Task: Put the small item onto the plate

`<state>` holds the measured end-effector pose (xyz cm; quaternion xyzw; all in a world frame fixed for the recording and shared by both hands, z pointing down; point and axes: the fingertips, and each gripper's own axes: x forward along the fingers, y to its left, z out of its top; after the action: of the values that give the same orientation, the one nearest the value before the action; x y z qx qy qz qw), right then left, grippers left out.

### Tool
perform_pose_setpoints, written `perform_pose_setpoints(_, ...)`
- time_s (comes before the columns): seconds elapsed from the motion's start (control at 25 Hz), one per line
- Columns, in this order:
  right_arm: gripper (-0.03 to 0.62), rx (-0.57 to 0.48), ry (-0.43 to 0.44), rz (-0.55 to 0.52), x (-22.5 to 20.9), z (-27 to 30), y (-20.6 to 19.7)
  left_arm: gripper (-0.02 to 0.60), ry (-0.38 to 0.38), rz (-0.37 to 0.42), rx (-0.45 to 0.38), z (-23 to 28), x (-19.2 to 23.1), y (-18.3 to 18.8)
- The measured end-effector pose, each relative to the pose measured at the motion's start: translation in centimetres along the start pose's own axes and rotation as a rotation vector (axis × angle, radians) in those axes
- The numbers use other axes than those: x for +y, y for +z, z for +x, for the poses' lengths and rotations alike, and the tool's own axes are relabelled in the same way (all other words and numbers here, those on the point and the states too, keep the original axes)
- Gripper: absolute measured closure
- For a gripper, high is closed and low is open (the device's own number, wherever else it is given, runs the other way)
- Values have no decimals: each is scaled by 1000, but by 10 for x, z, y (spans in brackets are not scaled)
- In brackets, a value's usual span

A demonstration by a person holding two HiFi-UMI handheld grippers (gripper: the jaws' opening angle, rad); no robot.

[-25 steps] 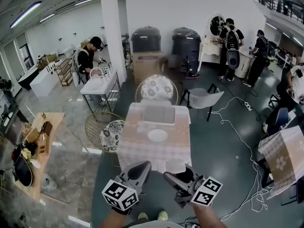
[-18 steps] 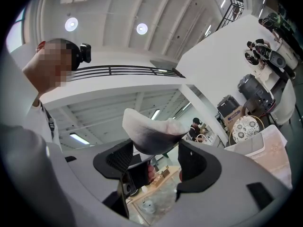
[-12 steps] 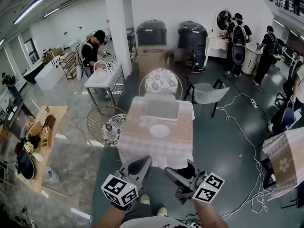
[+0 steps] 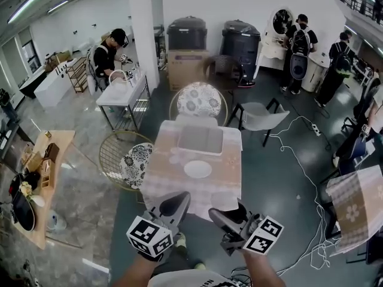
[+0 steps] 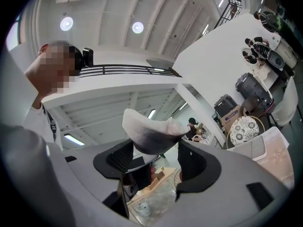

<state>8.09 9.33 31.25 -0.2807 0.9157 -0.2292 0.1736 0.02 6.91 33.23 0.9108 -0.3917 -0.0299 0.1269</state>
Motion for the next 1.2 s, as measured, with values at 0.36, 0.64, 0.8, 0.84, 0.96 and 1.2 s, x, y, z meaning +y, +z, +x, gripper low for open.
perform_pose_setpoints(0.36, 306, 6, -73, -15, -58, 75, 7, 577, -69, -10, 11, 49, 83, 10)
perform_pose_setpoints(0.64, 306, 13, -113, -24, -88, 109, 4, 577, -142, -34, -7, 69, 124, 11)
perform_pose_setpoints(0.8, 306, 19, -131, -16, -103, 118, 2, 577, -145, -40, 18, 79, 138, 2)
perform_pose_setpoints(0.84, 306, 22, -134, -15, -106, 120, 3, 577, -143, -46, 23, 83, 141, 0)
perform_pose_setpoints(0.96, 306, 39, -141, -13, -118, 123, 2, 577, -138, -65, 43, 95, 148, -8)
perform_pose_setpoints(1.2, 306, 75, -159, 3, -162, 134, -6, 577, -129, -70, 58, 125, 169, -20)
